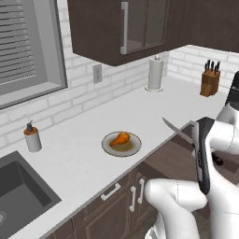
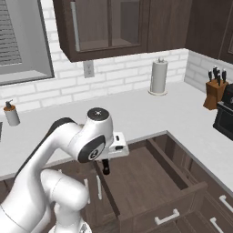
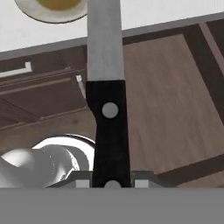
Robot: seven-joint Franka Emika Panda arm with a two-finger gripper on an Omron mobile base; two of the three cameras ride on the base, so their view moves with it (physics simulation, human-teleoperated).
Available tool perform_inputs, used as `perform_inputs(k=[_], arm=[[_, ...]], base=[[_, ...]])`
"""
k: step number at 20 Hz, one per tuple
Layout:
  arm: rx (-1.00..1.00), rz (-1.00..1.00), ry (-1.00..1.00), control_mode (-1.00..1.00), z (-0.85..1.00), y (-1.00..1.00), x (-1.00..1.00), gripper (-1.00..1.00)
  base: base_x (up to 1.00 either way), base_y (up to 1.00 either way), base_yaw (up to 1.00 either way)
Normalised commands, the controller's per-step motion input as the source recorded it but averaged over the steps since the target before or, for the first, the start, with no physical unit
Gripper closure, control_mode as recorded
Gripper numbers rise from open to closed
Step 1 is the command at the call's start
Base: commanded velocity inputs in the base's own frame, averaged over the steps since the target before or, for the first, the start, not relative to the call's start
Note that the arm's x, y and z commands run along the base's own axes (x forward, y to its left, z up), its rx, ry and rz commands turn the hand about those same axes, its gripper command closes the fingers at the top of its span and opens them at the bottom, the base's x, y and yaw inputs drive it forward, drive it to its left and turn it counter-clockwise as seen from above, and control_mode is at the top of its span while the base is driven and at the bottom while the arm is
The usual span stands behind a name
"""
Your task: Pick up the knife from the drawer and place it on the cutting board. Then place the meat from the plate to the cutting board.
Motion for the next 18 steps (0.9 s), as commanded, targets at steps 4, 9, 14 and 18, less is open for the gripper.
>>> perform_inputs(k=[4, 9, 14, 18], arm=[[0.05, 0.18, -0.03, -1.00, 0.00, 0.98, 0.16, 1.00], [0.03, 0.18, -0.05, -1.00, 0.06, 0.98, 0.42, 1.00], [0.05, 0.19, -0.12, -1.00, 0.12, 0.69, 0.27, 1.00], [0.00, 0.04, -0.03, 1.00, 0.00, 0.13, 0.00, 1.00]], base=[[0.00, 0.00, 0.00], [0.00, 0.00, 0.00], [0.00, 0.00, 0.00], [-0.03, 0.26, 0.12]])
